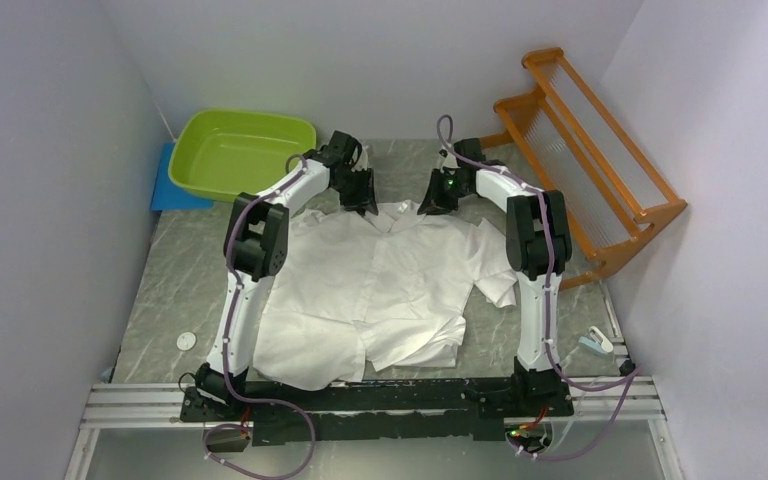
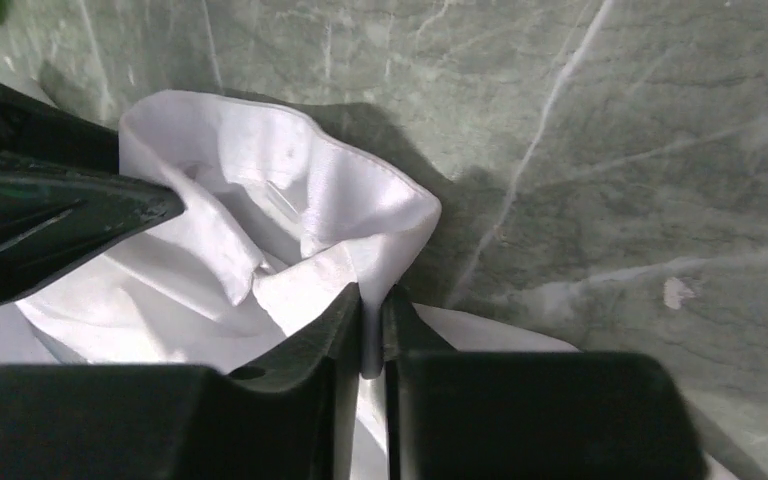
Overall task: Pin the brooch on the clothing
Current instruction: Flatten out the clothes at the center of the board.
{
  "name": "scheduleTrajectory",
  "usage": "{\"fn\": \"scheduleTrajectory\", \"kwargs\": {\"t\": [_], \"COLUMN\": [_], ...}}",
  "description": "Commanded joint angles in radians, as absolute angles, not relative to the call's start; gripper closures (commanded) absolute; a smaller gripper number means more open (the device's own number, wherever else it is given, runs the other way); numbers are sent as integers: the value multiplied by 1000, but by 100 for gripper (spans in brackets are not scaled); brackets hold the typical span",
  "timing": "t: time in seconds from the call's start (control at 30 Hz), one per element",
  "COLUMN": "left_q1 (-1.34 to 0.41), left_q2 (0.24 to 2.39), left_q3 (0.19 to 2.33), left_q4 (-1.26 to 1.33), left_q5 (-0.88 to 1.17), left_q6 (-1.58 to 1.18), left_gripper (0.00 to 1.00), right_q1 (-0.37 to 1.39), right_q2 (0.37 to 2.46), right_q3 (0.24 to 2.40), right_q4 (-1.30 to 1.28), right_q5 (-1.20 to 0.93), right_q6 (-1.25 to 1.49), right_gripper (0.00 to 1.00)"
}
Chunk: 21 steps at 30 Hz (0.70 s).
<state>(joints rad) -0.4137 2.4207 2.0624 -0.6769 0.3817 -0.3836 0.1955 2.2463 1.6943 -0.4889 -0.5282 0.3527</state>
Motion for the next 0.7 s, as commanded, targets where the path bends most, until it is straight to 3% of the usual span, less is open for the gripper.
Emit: {"fn": "scheduleTrajectory", "kwargs": {"t": [0.0, 0.07, 0.13, 0.47, 0.67], "left_q1": [-413, -407, -395, -326, -325], "left_q2": [2386, 2375, 2351, 2184, 2180], "left_q3": [2084, 2091, 2091, 2079, 2134], "left_q4": [-625, -621, -617, -541, -517], "left_q5": [420, 415, 398, 295, 166], "left_q6": [-390, -388, -389, -369, -358], "left_gripper": [71, 85, 97, 97, 97], "right_q1": [204, 204, 203, 200, 198], "right_q2": [2231, 2218, 2195, 2059, 2160], "right_q3": [1743, 1762, 1785, 1868, 2054], "right_q4": [-443, -450, -464, -372, -364], "right_q5": [-588, -587, -574, -512, -430], "right_q6": [376, 373, 366, 393, 419], "right_gripper": [91, 100, 100, 100, 100]}}
